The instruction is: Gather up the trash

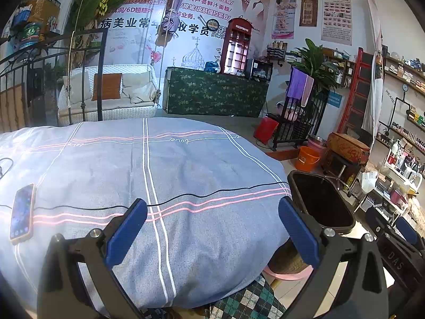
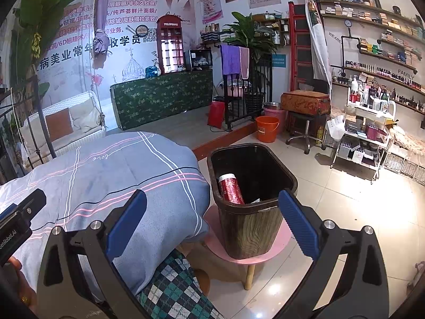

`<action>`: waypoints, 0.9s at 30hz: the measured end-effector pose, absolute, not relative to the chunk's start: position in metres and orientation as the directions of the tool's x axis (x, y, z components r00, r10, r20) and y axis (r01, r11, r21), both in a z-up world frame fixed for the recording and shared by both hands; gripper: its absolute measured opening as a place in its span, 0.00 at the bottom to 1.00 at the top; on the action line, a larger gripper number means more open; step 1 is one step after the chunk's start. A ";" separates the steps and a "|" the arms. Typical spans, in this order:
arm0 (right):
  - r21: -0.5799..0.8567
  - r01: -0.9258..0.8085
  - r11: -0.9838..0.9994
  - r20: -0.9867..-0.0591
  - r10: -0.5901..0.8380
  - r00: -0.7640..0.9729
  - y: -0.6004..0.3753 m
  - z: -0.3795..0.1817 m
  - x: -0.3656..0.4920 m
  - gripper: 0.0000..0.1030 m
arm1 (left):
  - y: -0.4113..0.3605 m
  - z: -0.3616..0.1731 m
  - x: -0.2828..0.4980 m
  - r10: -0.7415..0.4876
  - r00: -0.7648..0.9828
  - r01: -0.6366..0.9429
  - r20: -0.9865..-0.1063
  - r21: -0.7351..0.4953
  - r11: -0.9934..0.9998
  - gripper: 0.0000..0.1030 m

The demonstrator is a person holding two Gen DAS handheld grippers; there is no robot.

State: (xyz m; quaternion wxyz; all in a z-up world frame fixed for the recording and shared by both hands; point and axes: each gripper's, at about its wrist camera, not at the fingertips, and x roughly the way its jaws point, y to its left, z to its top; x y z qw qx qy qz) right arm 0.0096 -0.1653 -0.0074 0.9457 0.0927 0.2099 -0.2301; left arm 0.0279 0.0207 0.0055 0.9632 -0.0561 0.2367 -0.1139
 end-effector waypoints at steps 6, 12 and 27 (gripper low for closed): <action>0.080 0.474 0.877 -0.441 -0.395 0.806 -0.166 -0.008 0.009 0.95 | 0.020 0.005 0.026 -0.244 0.863 0.191 -0.442 -0.162 0.968 0.95; 0.077 0.471 0.879 -0.446 -0.392 0.804 -0.166 -0.010 0.011 0.95 | 0.018 0.005 0.023 -0.248 0.864 0.196 -0.438 -0.162 0.967 0.95; 0.076 0.469 0.880 -0.450 -0.389 0.804 -0.167 -0.013 0.011 0.95 | 0.014 0.004 0.024 -0.242 0.861 0.195 -0.447 -0.149 0.969 0.95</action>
